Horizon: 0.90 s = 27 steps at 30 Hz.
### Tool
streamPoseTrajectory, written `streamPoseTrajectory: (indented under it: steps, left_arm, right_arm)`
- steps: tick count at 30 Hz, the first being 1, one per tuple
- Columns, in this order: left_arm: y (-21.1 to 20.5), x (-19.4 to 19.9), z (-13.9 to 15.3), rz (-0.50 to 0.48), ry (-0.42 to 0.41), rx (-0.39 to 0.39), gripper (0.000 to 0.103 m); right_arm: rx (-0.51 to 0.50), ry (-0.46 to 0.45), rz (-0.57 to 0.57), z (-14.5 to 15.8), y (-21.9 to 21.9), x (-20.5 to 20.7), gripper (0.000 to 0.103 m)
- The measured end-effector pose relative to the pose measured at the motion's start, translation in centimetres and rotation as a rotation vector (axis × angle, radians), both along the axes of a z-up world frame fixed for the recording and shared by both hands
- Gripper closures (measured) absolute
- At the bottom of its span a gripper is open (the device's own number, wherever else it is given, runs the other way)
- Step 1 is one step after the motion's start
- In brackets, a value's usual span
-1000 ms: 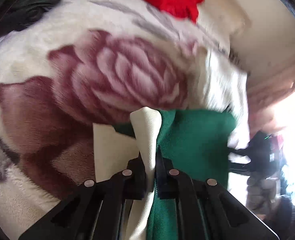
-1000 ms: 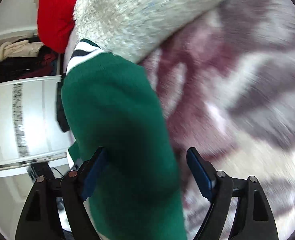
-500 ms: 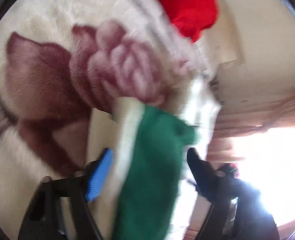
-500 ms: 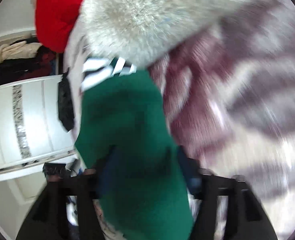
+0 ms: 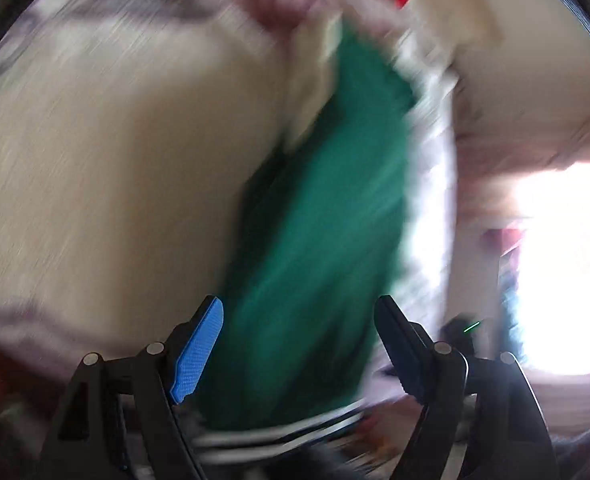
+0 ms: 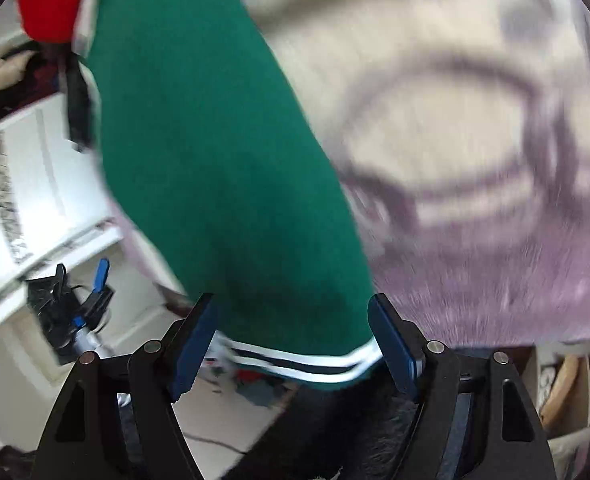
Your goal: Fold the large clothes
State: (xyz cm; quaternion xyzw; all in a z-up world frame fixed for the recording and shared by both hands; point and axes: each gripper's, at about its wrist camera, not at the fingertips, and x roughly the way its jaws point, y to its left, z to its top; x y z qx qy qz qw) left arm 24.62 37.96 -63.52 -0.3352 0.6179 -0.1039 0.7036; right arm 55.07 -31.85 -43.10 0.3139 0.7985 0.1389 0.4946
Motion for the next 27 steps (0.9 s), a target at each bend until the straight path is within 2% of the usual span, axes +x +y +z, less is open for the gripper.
streamPoseTrajectory:
  steps: [3, 5, 7, 8, 10, 13, 15, 16, 18, 19, 20, 22, 23, 24, 27]
  left_arm:
    - [-0.8, -3.8, -3.9, -0.1, 0.047, 0.104, 0.026]
    - [-0.8, -5.4, -6.1, -0.15, 0.076, 0.15, 0.026]
    - [-0.4, -6.0, -8.5, -0.164, 0.124, 0.169, 0.024]
    - [0.4, -6.3, -9.7, -0.14, 0.142, 0.117, 0.018]
    - [1.5, -6.0, -10.4, -0.078, 0.15, 0.033, 0.014]
    - [1.4, -5.2, -10.6, -0.082, 0.161, -0.018, 0.0]
    - [1.4, -4.9, -10.9, -0.046, 0.163, -0.034, 0.0]
    - [1.8, -5.2, -11.0, 0.001, 0.16, -0.048, 0.0]
    - [2.7, -5.8, -11.2, 0.131, 0.146, -0.09, 0.0]
    - [3.4, -6.3, -11.3, 0.215, 0.143, -0.125, 0.0]
    - [3.7, -6.4, -11.4, 0.244, 0.145, -0.147, 0.0]
    - [4.1, -6.2, -11.4, 0.257, 0.159, -0.177, 0.0]
    - [4.1, -6.2, -10.9, 0.259, 0.161, -0.181, 0.0]
    - [4.1, -6.1, -10.2, 0.253, 0.152, -0.187, 0.0]
    - [2.0, -5.8, -7.8, 0.139, 0.066, -0.196, 0.0]
  right_arm:
    - [0.011, 0.029, -0.01, -3.1, 2.3, -3.9, 0.025]
    - [-0.01, -0.007, 0.071, -4.4, 4.8, -5.7, 0.026]
    - [-0.061, 0.019, 0.105, -5.4, 5.8, -7.7, 0.035]
    - [-0.058, 0.058, 0.115, -5.9, 6.1, -8.7, 0.036]
    - [-0.033, 0.109, 0.113, -6.0, 6.1, -9.9, 0.035]
    - [-0.025, 0.048, 0.116, -4.4, 4.5, -10.1, 0.03]
    - [-0.018, -0.004, 0.102, -3.2, 2.8, -10.4, 0.02]
    - [-0.011, -0.04, 0.086, -2.8, 2.1, -10.1, 0.02]
    - [0.022, -0.065, 0.047, -4.2, 1.3, -10.1, 0.019]
    - [0.033, -0.07, 0.031, -3.9, 1.0, -9.2, 0.019]
    - [0.064, -0.08, 0.017, -4.4, 0.9, -8.9, 0.019]
    - [0.077, -0.075, 0.027, -5.7, 1.1, -8.9, 0.018]
    - [0.095, -0.07, 0.016, -6.5, 1.4, -8.8, 0.01]
    - [0.109, -0.07, -0.004, -6.7, 1.4, -8.6, 0.008]
    - [0.16, -0.09, -0.064, -6.6, 2.0, -9.2, 0.01]
